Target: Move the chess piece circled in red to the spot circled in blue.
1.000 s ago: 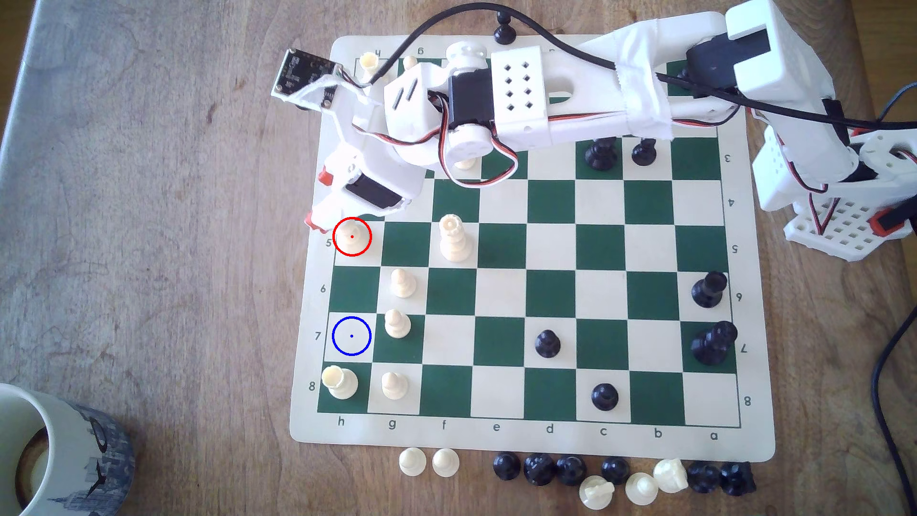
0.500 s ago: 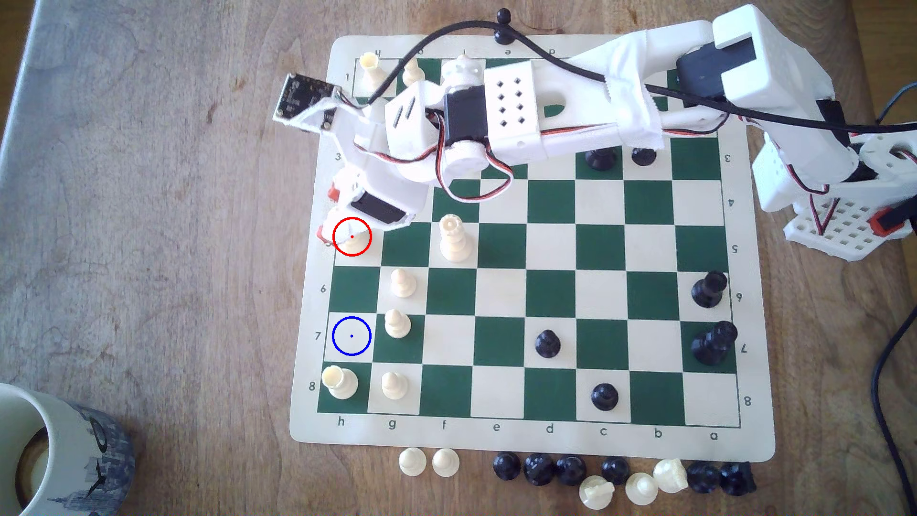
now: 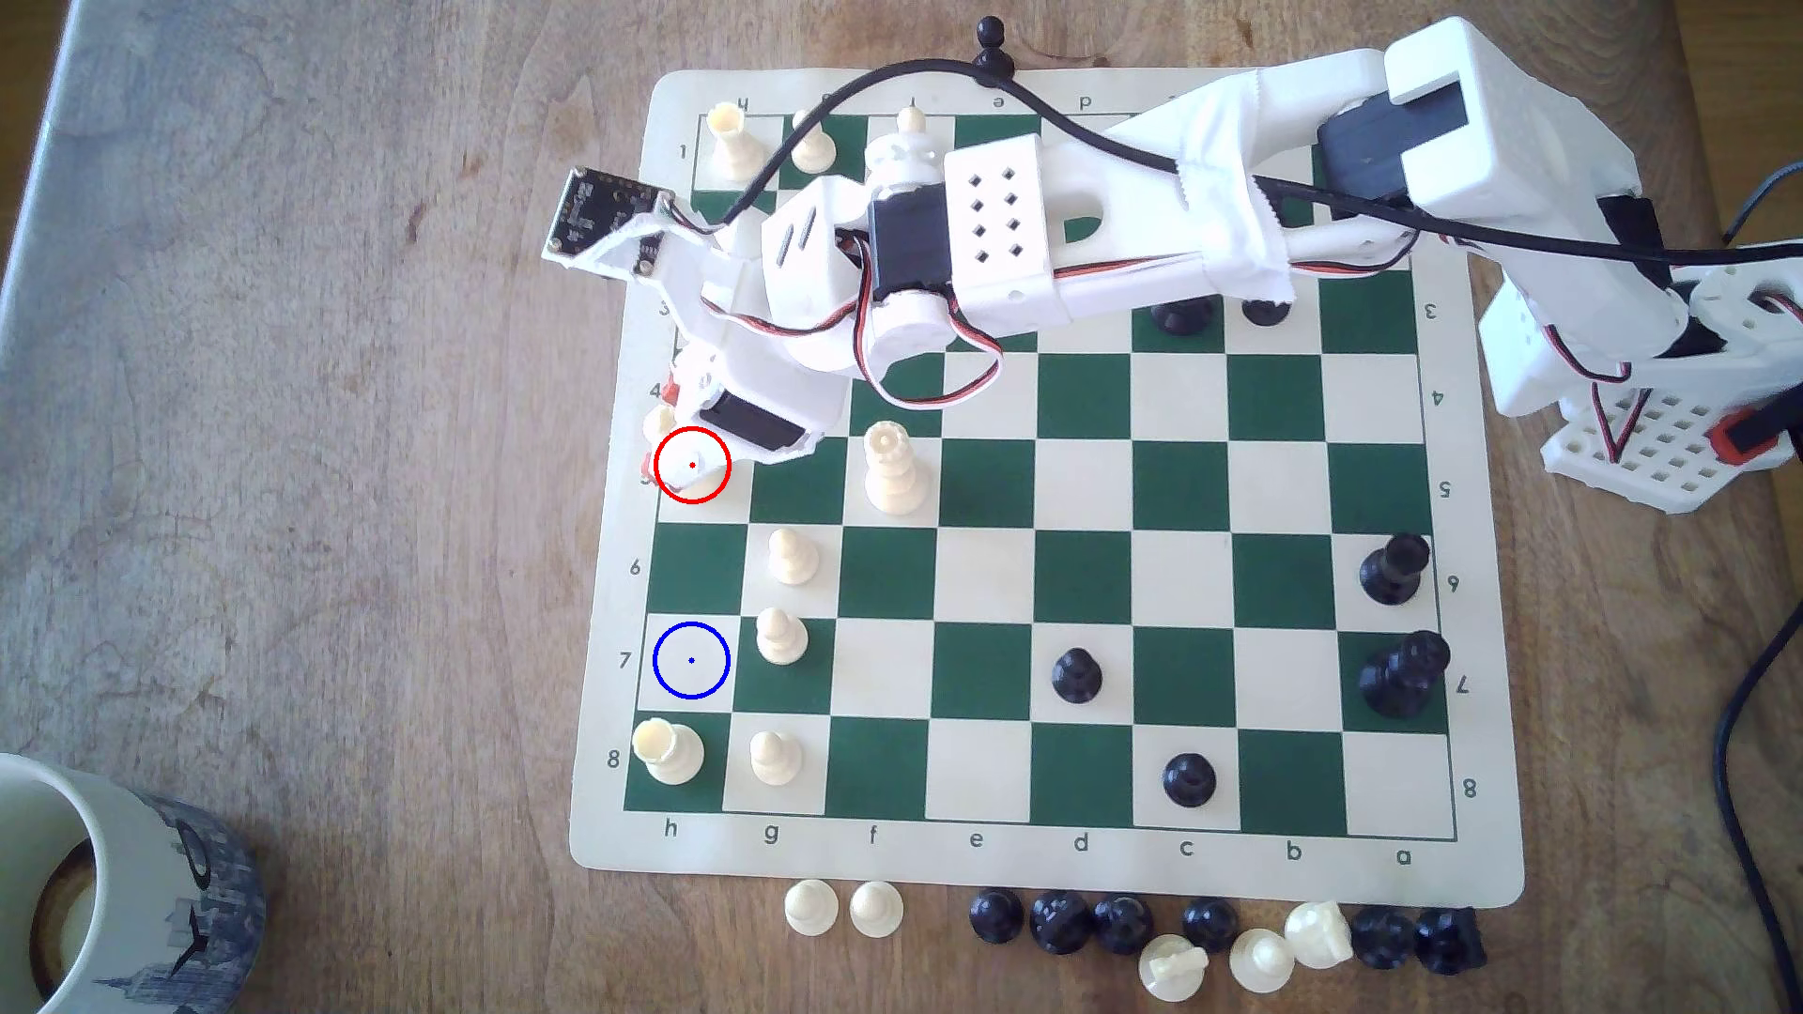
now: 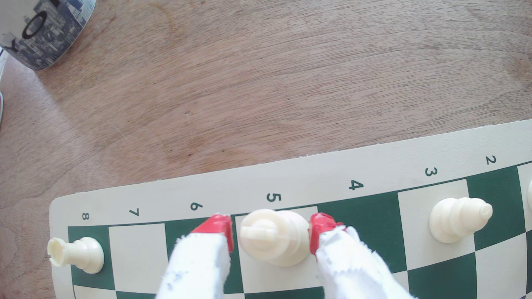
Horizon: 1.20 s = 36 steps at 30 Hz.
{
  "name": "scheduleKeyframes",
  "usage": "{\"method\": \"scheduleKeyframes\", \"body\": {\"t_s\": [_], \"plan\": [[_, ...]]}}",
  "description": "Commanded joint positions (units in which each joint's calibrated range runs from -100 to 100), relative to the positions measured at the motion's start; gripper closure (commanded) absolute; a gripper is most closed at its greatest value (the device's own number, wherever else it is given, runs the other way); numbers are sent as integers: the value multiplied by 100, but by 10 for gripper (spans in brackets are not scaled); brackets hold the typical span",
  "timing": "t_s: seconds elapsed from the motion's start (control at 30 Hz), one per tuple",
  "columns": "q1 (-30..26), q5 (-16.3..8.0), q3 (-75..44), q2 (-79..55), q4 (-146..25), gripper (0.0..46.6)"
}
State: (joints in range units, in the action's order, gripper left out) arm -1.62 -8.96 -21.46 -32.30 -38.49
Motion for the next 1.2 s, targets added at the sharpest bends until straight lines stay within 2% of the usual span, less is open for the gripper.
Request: {"method": "scheduleKeyframes", "body": {"t_s": [0.0, 0.8, 1.03, 1.17], "plan": [[-14, -24, -447, 259, 7, 331], [-37, -24, -564, 437, 114, 342], [-37, -34, -592, 437, 204, 373], [-53, -34, -592, 437, 204, 425]]}}
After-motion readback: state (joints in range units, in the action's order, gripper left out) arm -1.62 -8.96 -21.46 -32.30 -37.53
